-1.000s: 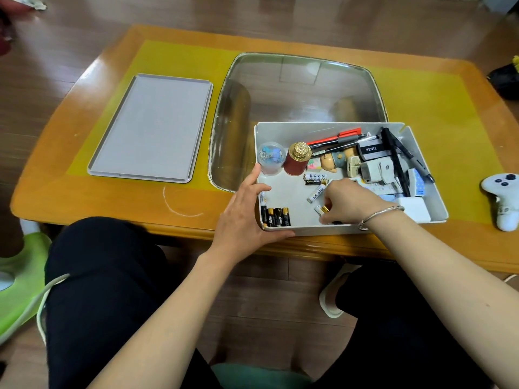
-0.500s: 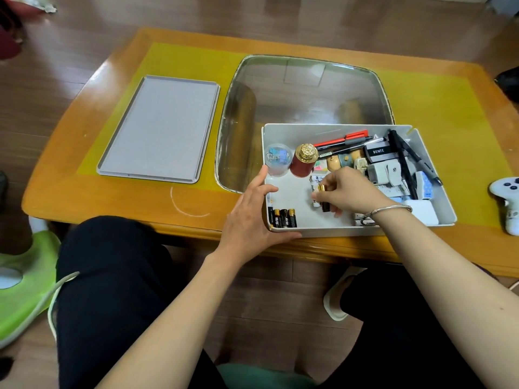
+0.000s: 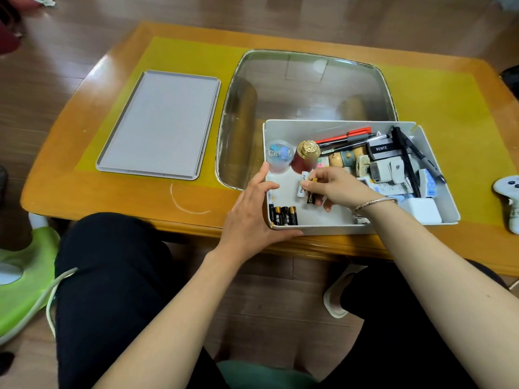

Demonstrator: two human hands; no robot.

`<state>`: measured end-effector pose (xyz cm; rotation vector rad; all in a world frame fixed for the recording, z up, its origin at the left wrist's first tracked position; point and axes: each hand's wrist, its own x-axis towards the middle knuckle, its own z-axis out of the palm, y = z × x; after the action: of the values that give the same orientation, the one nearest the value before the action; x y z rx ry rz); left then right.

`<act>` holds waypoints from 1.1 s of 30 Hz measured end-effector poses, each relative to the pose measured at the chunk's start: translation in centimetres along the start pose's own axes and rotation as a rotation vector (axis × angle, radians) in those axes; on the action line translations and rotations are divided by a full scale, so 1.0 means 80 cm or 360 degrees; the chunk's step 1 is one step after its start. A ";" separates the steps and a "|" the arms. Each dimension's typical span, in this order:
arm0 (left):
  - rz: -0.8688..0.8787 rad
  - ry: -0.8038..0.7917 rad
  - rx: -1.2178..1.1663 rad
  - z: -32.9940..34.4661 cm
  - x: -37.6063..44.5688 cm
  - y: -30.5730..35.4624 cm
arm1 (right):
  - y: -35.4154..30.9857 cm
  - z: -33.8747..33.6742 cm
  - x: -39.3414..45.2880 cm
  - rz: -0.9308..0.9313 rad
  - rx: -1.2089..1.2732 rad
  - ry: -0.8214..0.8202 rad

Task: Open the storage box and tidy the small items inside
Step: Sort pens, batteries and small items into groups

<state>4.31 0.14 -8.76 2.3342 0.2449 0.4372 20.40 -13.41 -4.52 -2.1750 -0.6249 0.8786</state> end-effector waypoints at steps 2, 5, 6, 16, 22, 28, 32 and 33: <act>0.0002 -0.0002 0.0005 0.001 0.000 -0.001 | -0.007 0.008 0.006 0.0015 -0.0067 0.0068; 0.0002 -0.0001 0.0008 0.000 0.000 -0.001 | -0.020 0.022 0.018 0.0080 -0.0271 0.0046; 0.0001 -0.0001 0.0013 -0.001 0.000 0.000 | -0.024 0.025 0.021 0.0107 -0.0333 0.0021; 0.0011 0.0014 0.0019 -0.001 0.000 0.002 | -0.029 0.031 0.028 0.0045 -0.0491 0.0054; 0.0003 0.0014 0.0010 0.000 -0.001 0.002 | -0.025 0.039 0.033 -0.0171 -0.0566 0.0087; 0.0003 0.0009 -0.0024 0.000 -0.001 0.002 | -0.034 0.042 0.036 -0.0251 -0.0717 -0.0074; 0.0005 0.0011 -0.0022 0.000 -0.001 0.002 | -0.041 0.044 0.035 -0.0280 -0.0756 -0.0153; 0.0005 0.0010 -0.0024 0.000 -0.001 0.002 | -0.042 0.043 0.035 -0.0279 -0.0745 -0.0156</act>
<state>4.26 0.00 -8.69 2.3194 0.2400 0.4464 19.12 -8.03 -4.95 -2.4435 -1.1464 0.8069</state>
